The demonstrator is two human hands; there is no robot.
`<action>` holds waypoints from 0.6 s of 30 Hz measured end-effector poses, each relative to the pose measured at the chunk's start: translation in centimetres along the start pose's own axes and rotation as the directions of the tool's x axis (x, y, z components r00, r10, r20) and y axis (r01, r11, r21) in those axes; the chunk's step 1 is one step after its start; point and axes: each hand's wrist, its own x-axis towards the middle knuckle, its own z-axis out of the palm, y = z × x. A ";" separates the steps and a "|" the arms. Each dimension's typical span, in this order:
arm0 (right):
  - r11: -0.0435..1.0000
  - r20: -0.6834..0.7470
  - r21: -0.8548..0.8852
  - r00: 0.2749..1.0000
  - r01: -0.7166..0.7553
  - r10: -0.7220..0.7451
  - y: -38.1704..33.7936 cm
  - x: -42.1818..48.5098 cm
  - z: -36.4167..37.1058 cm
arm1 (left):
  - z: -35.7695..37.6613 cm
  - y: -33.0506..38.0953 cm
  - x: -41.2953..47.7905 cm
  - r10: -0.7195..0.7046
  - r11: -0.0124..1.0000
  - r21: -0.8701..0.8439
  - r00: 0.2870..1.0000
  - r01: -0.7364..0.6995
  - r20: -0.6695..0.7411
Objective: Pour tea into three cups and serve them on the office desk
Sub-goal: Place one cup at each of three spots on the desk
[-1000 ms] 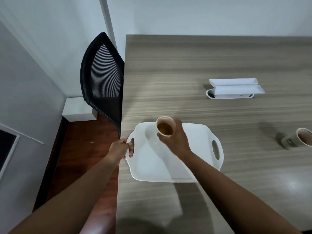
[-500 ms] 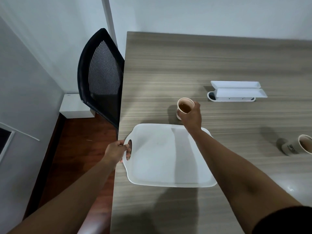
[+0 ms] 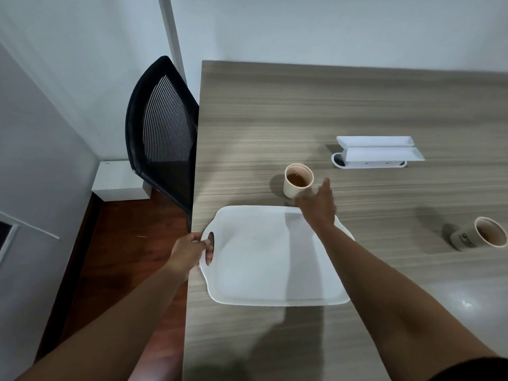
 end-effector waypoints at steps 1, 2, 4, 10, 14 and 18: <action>0.991 -0.047 -0.128 0.998 -0.042 0.036 0.9 -0.4 -0.4 | 0.0 0.0 0.0 -0.007 1.000 -0.019 1.000 0.007 0.001; 0.972 -0.074 -0.209 0.993 -0.107 0.094 2.0 -0.9 -1.1 | -0.1 0.1 0.0 -0.012 0.999 -0.035 1.000 0.013 0.004; 0.926 -0.067 -0.269 0.964 -0.265 0.256 4.2 -2.0 -2.2 | -0.2 0.1 0.0 -0.028 0.998 -0.056 0.999 0.029 0.016; 0.931 -0.014 -0.095 0.936 -0.352 0.352 9.0 -6.3 -4.0 | -1.7 -0.8 -1.5 -0.047 0.996 -0.076 0.999 0.047 0.009; 0.941 -0.006 -0.017 0.941 -0.339 0.339 9.0 -9.5 -4.0 | -3.6 -1.9 -2.3 -0.081 0.991 -0.106 0.996 0.076 -0.037; 0.909 0.000 0.139 0.917 -0.394 0.398 7.6 -14.1 -3.1 | -6.1 -3.1 -3.9 -0.096 0.982 -0.172 0.986 0.073 -0.134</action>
